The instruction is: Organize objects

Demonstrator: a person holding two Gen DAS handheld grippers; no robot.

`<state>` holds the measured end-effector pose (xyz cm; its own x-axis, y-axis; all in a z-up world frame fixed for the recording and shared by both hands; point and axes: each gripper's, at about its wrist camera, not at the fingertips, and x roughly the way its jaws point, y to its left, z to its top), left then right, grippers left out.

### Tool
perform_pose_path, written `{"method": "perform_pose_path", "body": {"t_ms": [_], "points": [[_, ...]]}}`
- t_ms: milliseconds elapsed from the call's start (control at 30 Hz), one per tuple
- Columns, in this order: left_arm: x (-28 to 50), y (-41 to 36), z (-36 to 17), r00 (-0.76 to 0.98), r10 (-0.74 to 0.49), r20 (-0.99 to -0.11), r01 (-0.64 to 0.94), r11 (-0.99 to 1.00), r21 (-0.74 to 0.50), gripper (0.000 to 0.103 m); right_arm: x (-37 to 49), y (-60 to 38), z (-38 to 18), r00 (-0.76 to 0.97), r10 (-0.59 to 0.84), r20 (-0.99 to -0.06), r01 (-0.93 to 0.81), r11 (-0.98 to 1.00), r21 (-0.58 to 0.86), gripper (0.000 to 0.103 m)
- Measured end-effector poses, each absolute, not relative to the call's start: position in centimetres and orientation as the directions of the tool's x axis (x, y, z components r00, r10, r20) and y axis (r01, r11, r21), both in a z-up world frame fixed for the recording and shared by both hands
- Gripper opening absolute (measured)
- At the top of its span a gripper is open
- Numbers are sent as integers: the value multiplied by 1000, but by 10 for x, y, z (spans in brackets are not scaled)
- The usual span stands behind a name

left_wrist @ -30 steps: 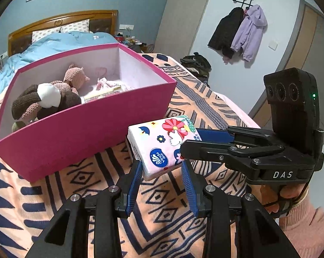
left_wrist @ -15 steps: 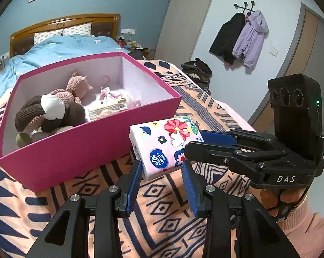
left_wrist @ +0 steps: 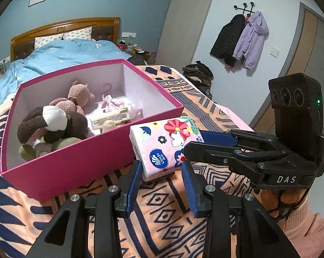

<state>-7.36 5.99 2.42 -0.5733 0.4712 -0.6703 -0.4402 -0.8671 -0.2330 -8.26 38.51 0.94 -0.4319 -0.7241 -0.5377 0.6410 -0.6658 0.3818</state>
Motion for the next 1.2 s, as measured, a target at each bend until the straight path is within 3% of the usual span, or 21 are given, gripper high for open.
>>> {"method": "perform_pose_path", "body": {"t_ms": [1200], "points": [[-84,61,42,-611,459,-645,-446,-873,-199,37,-91,385,30,-463,-731,-501,659,-662,357,44]]}}
